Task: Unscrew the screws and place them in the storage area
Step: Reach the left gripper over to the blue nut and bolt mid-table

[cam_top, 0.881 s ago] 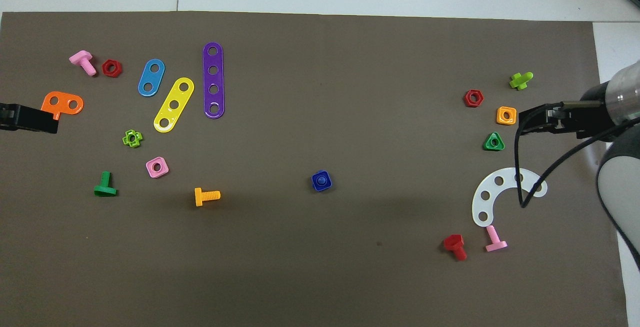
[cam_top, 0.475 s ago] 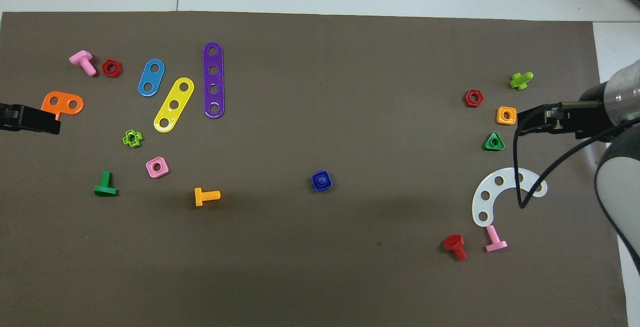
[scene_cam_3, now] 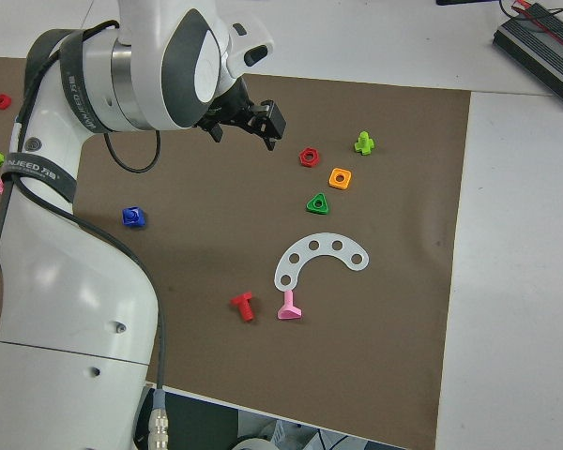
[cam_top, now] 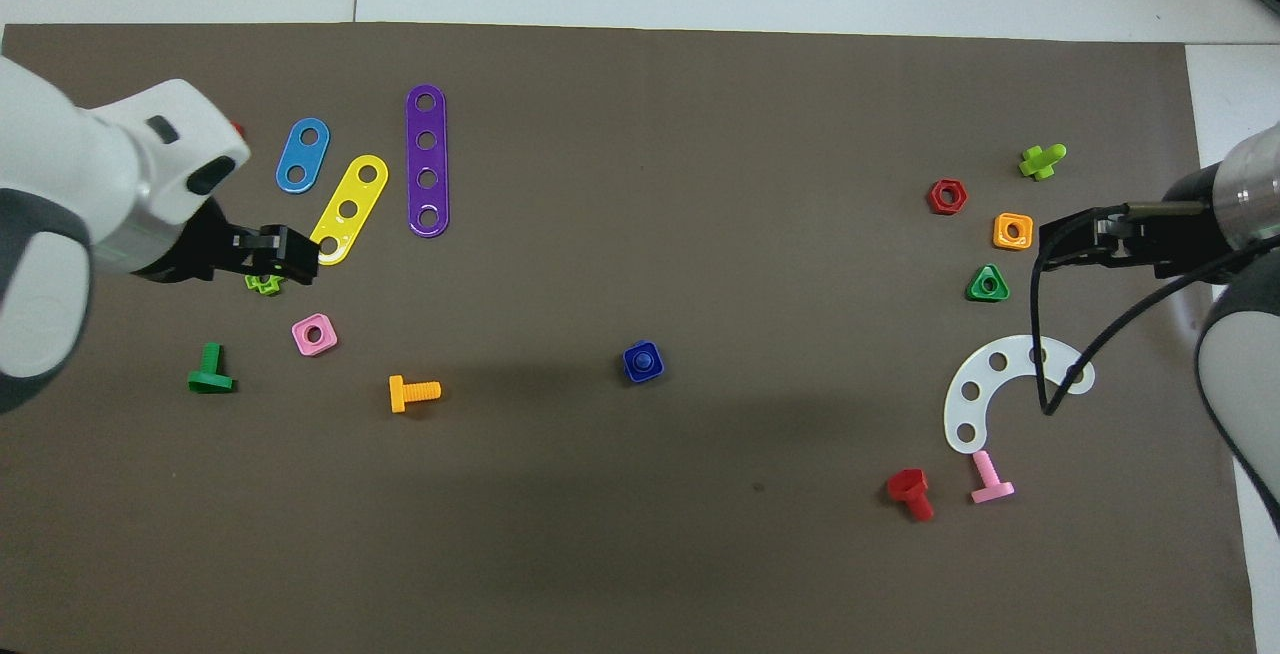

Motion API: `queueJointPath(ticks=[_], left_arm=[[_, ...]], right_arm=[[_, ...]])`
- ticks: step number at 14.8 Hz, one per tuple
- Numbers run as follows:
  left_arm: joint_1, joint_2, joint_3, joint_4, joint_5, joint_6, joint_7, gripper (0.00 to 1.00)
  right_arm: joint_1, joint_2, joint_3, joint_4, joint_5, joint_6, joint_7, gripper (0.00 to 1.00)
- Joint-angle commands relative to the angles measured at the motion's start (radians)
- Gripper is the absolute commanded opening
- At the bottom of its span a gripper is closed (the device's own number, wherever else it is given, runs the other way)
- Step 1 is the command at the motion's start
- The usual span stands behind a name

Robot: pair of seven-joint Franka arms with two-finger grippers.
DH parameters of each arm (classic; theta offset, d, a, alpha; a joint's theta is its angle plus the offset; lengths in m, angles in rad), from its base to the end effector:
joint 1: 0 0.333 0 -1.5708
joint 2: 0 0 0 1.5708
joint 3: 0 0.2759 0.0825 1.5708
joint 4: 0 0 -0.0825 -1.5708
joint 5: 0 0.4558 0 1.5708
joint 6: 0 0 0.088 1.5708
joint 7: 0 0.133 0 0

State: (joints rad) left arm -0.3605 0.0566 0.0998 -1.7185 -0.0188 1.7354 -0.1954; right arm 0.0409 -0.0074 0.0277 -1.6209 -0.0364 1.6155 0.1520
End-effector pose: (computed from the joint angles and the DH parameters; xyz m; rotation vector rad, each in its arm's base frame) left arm 0.6211 -0.1688 0.4559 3.1358 -0.0971 -0.0648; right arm 0.6265 0.0384 0.5397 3.1029 -0.1270 0.0093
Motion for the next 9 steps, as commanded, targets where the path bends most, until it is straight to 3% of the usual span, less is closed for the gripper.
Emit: queueJointPath(ticks=[1,6,9], left_arm=[[-0.124,0.032,0.015,-0.071,-0.015,0.140,-0.175,0.91],[-0.282,0.052,0.014,-0.191,-0.021,0.340,-0.384,0.89],[-0.368,0.147,0.014,-0.199,-0.024,0.462,-0.478,0.89]], right_arm=[[-0.015,-0.022,0.006,-0.019,0.023,-0.006,-0.026,1.00],[-0.015,-0.022,0.008,-0.019,0.023,-0.006,-0.026,1.00],[-0.015,-0.022,0.006,-0.019,0.023,-0.006,-0.026,1.00]])
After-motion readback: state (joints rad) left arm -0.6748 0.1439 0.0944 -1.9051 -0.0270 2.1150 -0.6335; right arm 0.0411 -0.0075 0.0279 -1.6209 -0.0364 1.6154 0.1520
